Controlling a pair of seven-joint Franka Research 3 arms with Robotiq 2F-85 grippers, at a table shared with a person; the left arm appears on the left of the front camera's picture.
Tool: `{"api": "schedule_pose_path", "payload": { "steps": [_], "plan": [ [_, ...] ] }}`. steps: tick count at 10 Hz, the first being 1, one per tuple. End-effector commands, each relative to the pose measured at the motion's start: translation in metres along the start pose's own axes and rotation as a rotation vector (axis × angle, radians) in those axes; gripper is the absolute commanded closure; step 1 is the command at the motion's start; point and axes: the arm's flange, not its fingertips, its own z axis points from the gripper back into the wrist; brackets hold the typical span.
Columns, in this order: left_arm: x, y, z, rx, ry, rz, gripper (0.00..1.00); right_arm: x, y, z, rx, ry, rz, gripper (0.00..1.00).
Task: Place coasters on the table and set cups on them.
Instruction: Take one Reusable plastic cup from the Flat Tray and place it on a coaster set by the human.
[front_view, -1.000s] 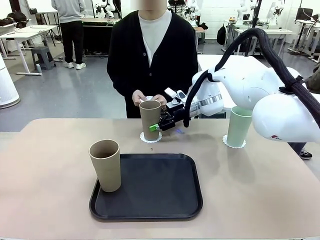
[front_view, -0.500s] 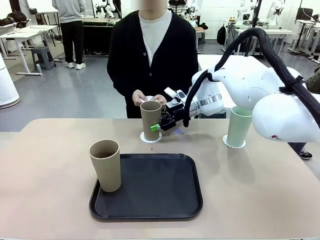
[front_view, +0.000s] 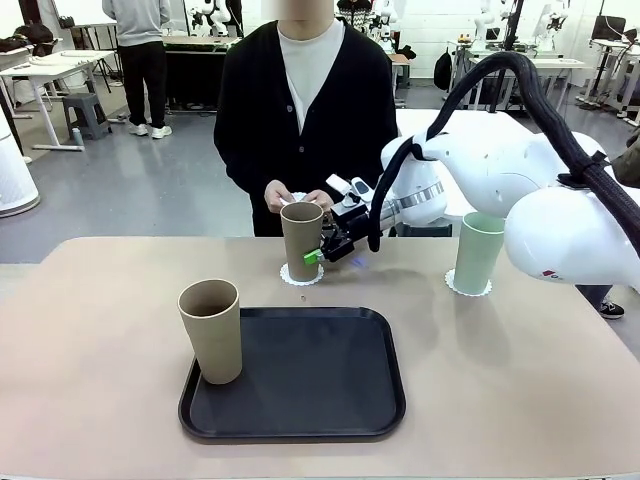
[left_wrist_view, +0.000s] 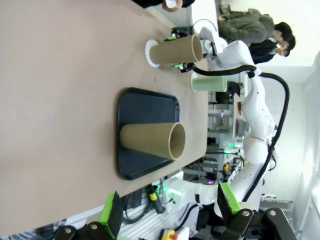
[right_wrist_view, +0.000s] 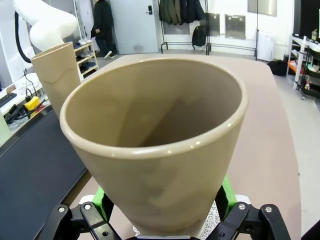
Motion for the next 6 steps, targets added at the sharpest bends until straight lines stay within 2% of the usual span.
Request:
{"api": "schedule_pose_path", "payload": {
  "steps": [1, 6],
  "plan": [
    [-0.0005, 0.0, 0.0006, -0.014, -0.004, -0.007, 0.0, 0.0046, -0.0118, 0.0094, 0.032, -0.001, -0.021, 0.0],
    [-0.0005, 0.0, 0.0006, -0.014, -0.004, -0.007, 0.0, 0.0051, -0.0137, 0.0184, 0.026, 0.03, -0.05, 0.0]
  ]
}}
